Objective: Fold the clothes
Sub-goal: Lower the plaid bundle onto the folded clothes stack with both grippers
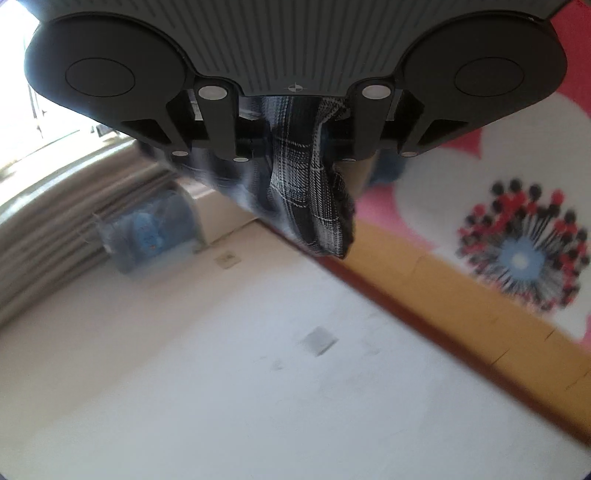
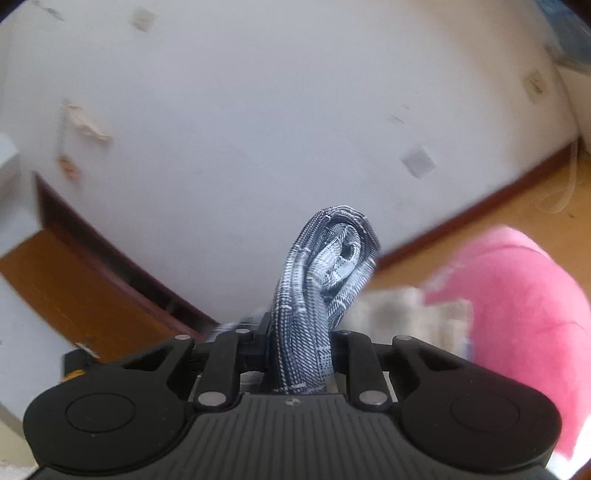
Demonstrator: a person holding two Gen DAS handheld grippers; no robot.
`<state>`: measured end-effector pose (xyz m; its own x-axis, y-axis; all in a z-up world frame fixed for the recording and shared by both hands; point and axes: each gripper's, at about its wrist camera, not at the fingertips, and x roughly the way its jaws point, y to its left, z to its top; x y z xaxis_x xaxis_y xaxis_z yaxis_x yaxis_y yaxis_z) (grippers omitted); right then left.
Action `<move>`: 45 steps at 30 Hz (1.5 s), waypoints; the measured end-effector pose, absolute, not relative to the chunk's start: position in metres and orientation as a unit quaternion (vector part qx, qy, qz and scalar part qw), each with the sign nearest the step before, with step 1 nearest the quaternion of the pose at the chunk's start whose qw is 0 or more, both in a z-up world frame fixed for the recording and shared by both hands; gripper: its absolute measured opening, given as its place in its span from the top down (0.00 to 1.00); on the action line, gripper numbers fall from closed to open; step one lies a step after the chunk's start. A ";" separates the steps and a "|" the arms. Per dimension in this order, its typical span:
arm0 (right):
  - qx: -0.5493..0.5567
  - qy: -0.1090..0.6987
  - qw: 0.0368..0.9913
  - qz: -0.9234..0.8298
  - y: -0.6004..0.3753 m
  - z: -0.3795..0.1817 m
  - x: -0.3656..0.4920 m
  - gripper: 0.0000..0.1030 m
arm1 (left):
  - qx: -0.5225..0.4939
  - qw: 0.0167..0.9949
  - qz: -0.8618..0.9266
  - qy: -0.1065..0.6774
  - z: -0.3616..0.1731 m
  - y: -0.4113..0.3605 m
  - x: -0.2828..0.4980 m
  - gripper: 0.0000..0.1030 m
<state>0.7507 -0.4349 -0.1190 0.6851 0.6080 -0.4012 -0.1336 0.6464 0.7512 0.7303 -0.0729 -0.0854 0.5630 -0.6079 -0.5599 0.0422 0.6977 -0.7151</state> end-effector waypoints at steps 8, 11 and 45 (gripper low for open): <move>0.476 0.361 0.784 0.168 -0.495 -0.131 0.746 0.33 | -0.358 0.820 -0.173 0.412 -0.063 -0.039 0.720 0.46; 0.390 0.304 0.860 0.129 -0.499 -0.087 0.700 0.46 | -0.249 0.859 -0.237 0.378 -0.024 -0.054 0.681 0.46; 0.038 0.307 0.944 0.112 -0.361 -0.030 0.629 0.76 | 0.020 0.873 -0.328 0.360 -0.029 -0.139 0.623 0.37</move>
<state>0.6295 -0.3608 -0.0298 0.7866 0.2347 -0.5712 -0.1875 0.9721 0.1411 0.6229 -0.1389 -0.0286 0.5250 -0.5582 -0.6425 0.5876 0.7838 -0.2009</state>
